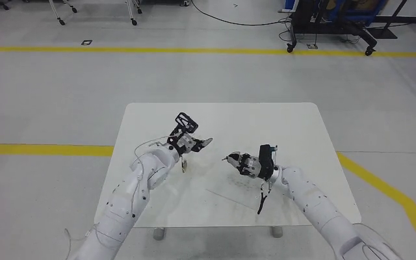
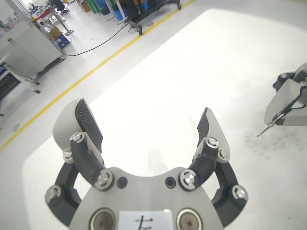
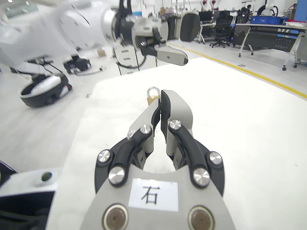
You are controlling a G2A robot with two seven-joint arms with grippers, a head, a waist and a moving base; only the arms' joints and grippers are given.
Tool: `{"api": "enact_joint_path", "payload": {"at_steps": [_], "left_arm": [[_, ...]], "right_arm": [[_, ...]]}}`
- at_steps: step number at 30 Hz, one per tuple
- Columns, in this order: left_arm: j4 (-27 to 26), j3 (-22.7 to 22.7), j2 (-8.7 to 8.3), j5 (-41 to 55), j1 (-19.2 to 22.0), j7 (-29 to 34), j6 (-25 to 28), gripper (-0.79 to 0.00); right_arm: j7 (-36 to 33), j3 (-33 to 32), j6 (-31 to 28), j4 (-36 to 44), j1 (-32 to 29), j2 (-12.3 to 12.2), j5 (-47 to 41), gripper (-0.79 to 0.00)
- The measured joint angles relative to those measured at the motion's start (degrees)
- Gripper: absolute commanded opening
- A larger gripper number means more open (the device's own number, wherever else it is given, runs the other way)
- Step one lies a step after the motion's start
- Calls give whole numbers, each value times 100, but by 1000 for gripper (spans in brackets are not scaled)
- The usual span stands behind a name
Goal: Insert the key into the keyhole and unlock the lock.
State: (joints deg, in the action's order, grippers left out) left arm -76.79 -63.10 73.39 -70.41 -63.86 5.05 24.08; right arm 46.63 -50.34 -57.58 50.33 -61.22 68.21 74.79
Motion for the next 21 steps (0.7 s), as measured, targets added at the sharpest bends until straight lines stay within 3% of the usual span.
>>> {"api": "enact_joint_path", "payload": {"at_steps": [3,4,7,11,17,21], "left_arm": [[547,-406,-19,1833,31,-447,1287,0],[805,-458,-28,2507,113,-364,1873,0],[1544,-395,-31,4076,369,459,2712,0],[1436,-391,-29,4844,347,546,2636,0],[1123,-249,-2,3612,291,522,2293,0],[1284,-26,30,4458,368,1048,2782,0]], "right_arm": [[-44,179,-52,406,-188,9,-960,-785],[-37,299,-45,578,-224,-5,-1361,-785],[-34,513,-42,804,-211,-94,-2215,-785],[-34,527,-42,816,-201,-109,-2336,-785],[-35,526,-42,814,-202,-107,-2326,-785],[-58,627,-43,1059,-335,-73,-2744,-785]]}}
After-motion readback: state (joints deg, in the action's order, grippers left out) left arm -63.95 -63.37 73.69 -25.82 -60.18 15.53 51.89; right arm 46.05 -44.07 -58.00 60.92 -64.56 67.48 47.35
